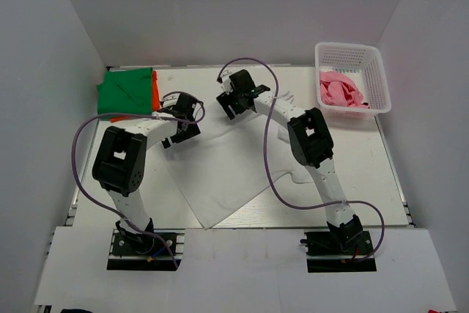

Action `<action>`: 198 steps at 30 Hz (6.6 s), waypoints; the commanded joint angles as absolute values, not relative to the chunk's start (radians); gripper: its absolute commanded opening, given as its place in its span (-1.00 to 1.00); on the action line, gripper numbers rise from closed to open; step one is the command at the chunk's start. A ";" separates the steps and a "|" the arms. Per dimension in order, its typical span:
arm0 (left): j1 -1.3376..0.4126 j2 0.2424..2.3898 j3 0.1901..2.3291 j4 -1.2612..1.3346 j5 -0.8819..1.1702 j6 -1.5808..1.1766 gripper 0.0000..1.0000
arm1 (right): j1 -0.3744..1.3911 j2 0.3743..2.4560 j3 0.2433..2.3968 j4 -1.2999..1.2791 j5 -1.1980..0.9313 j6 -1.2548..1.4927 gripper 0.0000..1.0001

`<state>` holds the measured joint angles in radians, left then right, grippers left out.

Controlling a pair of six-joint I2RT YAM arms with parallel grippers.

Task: Fold and stack the t-shirts
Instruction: Flatten out the tshirt

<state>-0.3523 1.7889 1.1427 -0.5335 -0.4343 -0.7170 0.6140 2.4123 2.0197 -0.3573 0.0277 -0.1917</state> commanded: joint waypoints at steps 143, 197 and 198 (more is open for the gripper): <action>-0.256 2.261 1.759 -0.465 -0.313 -0.342 1.00 | 0.279 2.525 2.103 -0.204 0.103 0.538 0.81; -0.158 1.419 0.699 -0.485 -0.365 -0.927 0.51 | 0.456 1.022 0.561 -0.033 0.242 0.406 0.81; -0.158 1.428 0.689 -0.459 -0.356 -0.927 0.42 | 0.457 1.017 0.554 -0.046 0.247 0.410 0.81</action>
